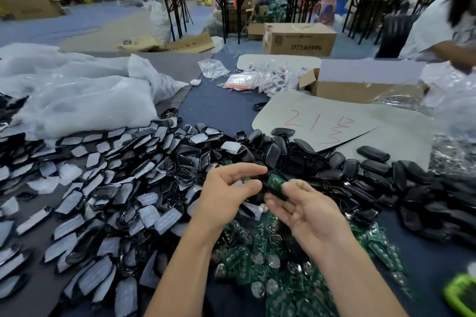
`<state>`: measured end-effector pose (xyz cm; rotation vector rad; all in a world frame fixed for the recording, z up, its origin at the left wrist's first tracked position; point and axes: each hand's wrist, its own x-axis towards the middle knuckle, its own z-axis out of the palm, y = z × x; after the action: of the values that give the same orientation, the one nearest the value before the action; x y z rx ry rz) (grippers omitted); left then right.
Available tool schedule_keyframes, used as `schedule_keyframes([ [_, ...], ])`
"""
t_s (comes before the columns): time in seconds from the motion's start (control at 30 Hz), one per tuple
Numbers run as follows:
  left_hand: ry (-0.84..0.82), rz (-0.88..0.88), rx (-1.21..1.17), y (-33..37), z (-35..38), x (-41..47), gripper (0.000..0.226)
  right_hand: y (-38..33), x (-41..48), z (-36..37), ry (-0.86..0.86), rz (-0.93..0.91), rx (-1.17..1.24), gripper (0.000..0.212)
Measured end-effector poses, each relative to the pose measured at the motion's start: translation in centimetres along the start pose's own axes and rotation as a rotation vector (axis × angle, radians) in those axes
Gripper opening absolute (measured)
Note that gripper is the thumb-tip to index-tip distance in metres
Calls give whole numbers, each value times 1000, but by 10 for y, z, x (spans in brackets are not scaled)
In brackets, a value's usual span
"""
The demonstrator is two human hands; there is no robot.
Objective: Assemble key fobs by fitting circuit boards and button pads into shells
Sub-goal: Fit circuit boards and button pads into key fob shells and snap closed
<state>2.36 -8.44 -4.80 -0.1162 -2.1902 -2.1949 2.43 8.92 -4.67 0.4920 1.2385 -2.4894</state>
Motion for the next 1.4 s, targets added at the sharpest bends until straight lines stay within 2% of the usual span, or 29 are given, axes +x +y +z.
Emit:
schedule_keyframes([
  [0.07, 43, -120, -16, -5, 5, -10, 34, 2, 1, 2, 65, -154, -132, 23],
  [0.17, 46, -236, -130, -12, 21, -23, 30, 10, -2, 0, 59, -389, -420, 25],
  [0.27, 157, -274, -158, -20, 30, -32, 33, 20, -11, -5, 39, -477, -696, 23],
  [0.33, 200, -287, -181, -23, 32, -39, 35, 27, -18, -10, 69, -493, -791, 19],
  [0.43, 264, -290, -230, -25, 29, -46, 37, 32, -23, -18, 180, -479, -644, 25],
  [0.53, 234, -279, -220, -24, 25, -47, 37, 24, -26, -23, 233, -430, -470, 25],
  [0.7, 200, -241, -226, -20, 19, -44, 40, 8, -30, -22, 28, -219, -260, 25],
  [0.83, 217, -218, -243, -17, 21, -40, 38, 2, -34, -15, -46, -177, -170, 12],
  [1.03, 168, -190, -247, -8, 21, -41, 37, -1, -34, -14, -1, -293, -342, 25],
  [1.2, 144, -181, -260, -2, 18, -45, 38, -2, -37, -12, 1, -422, -577, 20],
  [1.4, 113, -152, -211, 4, 16, -50, 43, 0, -38, -8, 24, -477, -714, 13],
])
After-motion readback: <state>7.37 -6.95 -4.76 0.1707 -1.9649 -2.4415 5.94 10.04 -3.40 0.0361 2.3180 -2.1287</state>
